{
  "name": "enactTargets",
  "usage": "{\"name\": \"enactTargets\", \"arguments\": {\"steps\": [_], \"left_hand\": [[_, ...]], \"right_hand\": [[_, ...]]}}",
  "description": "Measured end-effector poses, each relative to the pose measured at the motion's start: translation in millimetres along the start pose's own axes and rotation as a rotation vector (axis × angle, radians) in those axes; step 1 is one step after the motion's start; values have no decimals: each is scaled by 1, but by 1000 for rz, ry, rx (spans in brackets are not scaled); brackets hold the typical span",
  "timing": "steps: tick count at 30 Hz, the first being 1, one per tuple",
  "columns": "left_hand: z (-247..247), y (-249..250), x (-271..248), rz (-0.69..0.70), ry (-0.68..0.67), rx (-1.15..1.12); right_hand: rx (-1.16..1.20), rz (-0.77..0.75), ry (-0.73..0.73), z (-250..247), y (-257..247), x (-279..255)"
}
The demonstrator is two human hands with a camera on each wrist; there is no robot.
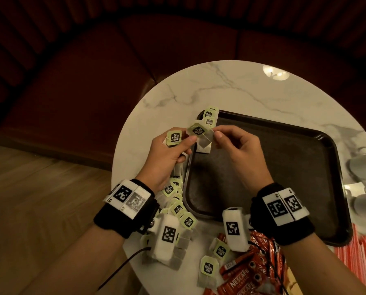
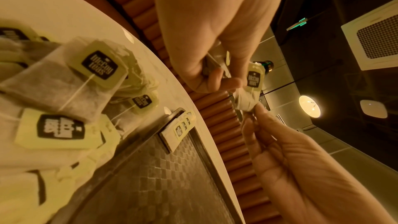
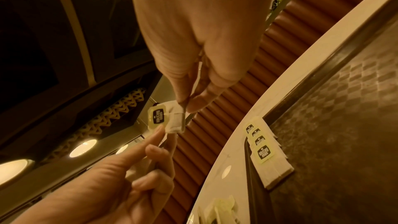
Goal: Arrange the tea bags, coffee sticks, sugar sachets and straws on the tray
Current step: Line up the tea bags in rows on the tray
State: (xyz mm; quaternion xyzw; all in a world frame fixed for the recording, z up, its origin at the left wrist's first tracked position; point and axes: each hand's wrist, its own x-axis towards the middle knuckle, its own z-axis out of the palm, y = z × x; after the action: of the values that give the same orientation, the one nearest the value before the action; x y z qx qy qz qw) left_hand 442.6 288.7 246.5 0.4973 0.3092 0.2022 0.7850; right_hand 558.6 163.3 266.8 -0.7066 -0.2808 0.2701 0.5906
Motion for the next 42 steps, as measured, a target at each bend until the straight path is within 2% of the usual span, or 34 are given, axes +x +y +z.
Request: {"name": "enactTargets", "arguments": {"steps": [9,13,17,20,25,30,35,42], "left_hand": [[2,5,-1,10,10,-53],[1,6,0,46,14,17],[2,8,-1,50,3,32],[3,10,-2,22,20,-9],[1,10,-1,-111,89,-71],[-4,7,-2,-160,138,-149],[-6,5,-2,-152,135,-129],[-6,3,-1,-183,133,-94]], "right_hand": [[-4,18,-20,1,2,1],[-58,36,-65,2,7,3],[-106,42,-35,2,13,3],[-49,127,-11,-1,20,5],[88,360,48,0,41,6],[-33,469,41,-1,63,10],[-224,483,12,1,80,17],[-311,480,-5,5,87,21]]}}
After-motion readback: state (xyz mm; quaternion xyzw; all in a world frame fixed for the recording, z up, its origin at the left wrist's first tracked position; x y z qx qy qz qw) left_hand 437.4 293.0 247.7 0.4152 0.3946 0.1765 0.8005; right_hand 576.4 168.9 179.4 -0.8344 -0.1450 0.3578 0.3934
